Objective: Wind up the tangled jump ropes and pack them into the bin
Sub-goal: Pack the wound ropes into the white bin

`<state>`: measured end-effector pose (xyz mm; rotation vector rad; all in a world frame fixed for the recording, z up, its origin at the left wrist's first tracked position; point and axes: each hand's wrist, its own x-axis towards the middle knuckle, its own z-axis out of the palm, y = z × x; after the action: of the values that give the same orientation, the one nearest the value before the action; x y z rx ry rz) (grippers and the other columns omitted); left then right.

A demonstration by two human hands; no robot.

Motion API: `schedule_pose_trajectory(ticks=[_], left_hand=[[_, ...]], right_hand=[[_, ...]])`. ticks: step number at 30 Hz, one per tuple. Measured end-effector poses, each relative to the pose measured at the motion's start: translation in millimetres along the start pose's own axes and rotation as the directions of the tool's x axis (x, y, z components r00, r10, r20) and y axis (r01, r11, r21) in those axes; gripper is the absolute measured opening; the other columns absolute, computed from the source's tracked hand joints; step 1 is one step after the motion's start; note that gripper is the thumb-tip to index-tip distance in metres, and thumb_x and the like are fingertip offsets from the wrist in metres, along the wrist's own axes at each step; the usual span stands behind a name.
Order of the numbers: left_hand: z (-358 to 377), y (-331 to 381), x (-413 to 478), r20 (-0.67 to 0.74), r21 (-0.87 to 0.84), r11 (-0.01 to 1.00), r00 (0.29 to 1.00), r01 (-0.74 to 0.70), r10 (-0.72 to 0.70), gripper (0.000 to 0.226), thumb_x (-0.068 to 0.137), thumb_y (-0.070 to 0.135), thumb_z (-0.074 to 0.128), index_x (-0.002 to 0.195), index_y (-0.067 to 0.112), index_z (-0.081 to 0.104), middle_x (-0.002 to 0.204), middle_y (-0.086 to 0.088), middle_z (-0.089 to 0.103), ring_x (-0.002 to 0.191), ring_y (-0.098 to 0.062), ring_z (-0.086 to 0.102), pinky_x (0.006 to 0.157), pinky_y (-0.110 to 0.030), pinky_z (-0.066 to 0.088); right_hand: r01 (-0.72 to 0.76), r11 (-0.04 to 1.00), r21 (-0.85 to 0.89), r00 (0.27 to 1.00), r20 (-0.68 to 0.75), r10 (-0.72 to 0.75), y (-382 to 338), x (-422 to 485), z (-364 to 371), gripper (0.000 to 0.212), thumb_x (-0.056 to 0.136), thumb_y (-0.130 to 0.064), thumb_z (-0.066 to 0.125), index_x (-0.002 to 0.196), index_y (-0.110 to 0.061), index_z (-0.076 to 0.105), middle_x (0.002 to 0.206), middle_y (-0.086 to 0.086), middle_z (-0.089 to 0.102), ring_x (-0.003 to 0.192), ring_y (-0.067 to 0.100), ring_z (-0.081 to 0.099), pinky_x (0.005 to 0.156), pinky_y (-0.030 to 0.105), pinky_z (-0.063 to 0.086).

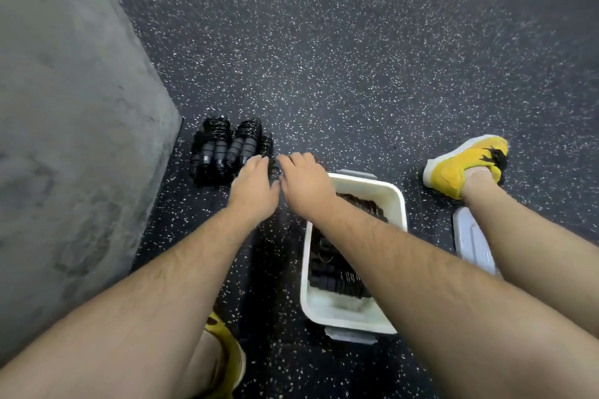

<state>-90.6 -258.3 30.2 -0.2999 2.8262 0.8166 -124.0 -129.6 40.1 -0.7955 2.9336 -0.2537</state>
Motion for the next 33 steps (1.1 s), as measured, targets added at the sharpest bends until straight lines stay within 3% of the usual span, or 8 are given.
schedule_pose_trajectory(ticks=[3,9,12,16,22,25,29,33], left_hand=[[-3.6,-16.2,27.8,-0.024,0.087,0.993,0.996,0.085,-0.083,0.064,0.101,0.030,0.053,0.156,0.010,0.027,0.166,-0.012,0.018,0.152,-0.027,0.020,0.121,-0.041,0.025],[0.7,-40.2,61.2,0.016,0.028,0.964,0.965,0.263,-0.263,0.066,0.100,0.028,0.051,0.159,0.013,0.023,0.166,-0.014,0.016,0.151,-0.031,0.018,0.118,-0.042,0.027],[6.8,-44.7,63.4,-0.043,-0.138,0.958,0.965,0.252,-0.260,0.058,0.093,0.016,0.057,0.149,0.010,0.041,0.157,-0.012,0.032,0.142,-0.030,0.027,0.115,-0.040,0.032],[4.7,-45.6,62.1,-0.128,-0.300,0.922,0.947,0.246,-0.294,0.052,0.096,0.014,0.055,0.147,0.011,0.044,0.146,-0.012,0.043,0.135,-0.030,0.033,0.113,-0.037,0.031],[-10.0,-24.5,42.4,-0.168,-0.290,0.935,0.952,0.202,-0.258,0.072,0.089,0.017,0.069,0.153,0.014,0.034,0.148,-0.012,0.038,0.136,-0.030,0.033,0.114,-0.040,0.032],[-23.0,-3.9,24.2,-0.191,-0.300,0.943,0.960,0.140,-0.203,0.075,0.087,0.019,0.071,0.151,0.019,0.032,0.144,-0.012,0.042,0.130,-0.031,0.041,0.106,-0.043,0.040],[-38.1,25.7,-7.8,-0.144,-0.415,0.909,0.989,-0.022,-0.042,0.070,0.083,0.020,0.076,0.140,0.025,0.036,0.135,-0.002,0.048,0.105,-0.021,0.054,0.083,-0.031,0.041],[-35.9,55.2,-38.7,0.054,-0.505,0.860,0.992,-0.068,0.110,0.074,0.065,0.024,0.078,0.125,0.038,0.038,0.127,0.005,0.059,0.109,-0.019,0.062,0.096,-0.041,0.052]], right_hand=[[0.019,0.997,0.074,0.995,0.099,-0.026,-11.9,37.9,11.0,0.044,0.097,-0.018,0.048,0.141,-0.012,0.043,0.127,0.009,0.053,0.116,0.030,0.047,0.092,0.040,0.044],[-0.296,0.886,0.356,0.940,0.275,0.204,-28.3,109.7,38.9,0.029,0.097,-0.021,0.052,0.120,-0.003,0.054,0.122,0.018,0.060,0.115,0.036,0.057,0.091,0.036,0.043],[-0.533,0.697,0.480,0.843,0.377,0.385,-33.2,130.2,53.0,0.046,0.098,-0.040,0.055,0.114,0.001,0.061,0.111,0.018,0.069,0.105,0.034,0.065,0.084,0.032,0.048],[-0.698,0.449,0.558,0.711,0.460,0.532,-39.9,136.8,62.1,0.036,0.089,-0.035,0.067,0.104,-0.002,0.068,0.101,0.013,0.073,0.092,0.031,0.070,0.079,0.036,0.057],[-0.651,0.163,0.741,0.664,0.453,0.595,-41.1,103.9,32.0,0.011,0.076,-0.024,0.066,0.080,-0.014,0.070,0.083,0.005,0.074,0.083,0.027,0.071,0.078,0.041,0.060],[-0.570,0.064,0.819,0.706,0.449,0.547,-40.2,73.5,4.4,0.023,0.078,-0.032,0.070,0.093,-0.014,0.070,0.087,0.003,0.075,0.085,0.024,0.072,0.084,0.045,0.059],[-0.507,0.231,0.831,0.760,0.305,0.574,-21.1,10.1,-40.3,0.036,0.083,-0.040,0.071,0.106,-0.013,0.067,0.095,0.002,0.073,0.088,0.022,0.070,0.086,0.043,0.057],[-0.418,0.728,0.544,0.862,-0.015,0.507,28.6,-85.6,-82.8,0.053,0.081,-0.038,0.070,0.126,-0.020,0.050,0.122,-0.005,0.055,0.110,0.014,0.053,0.087,0.034,0.049]])
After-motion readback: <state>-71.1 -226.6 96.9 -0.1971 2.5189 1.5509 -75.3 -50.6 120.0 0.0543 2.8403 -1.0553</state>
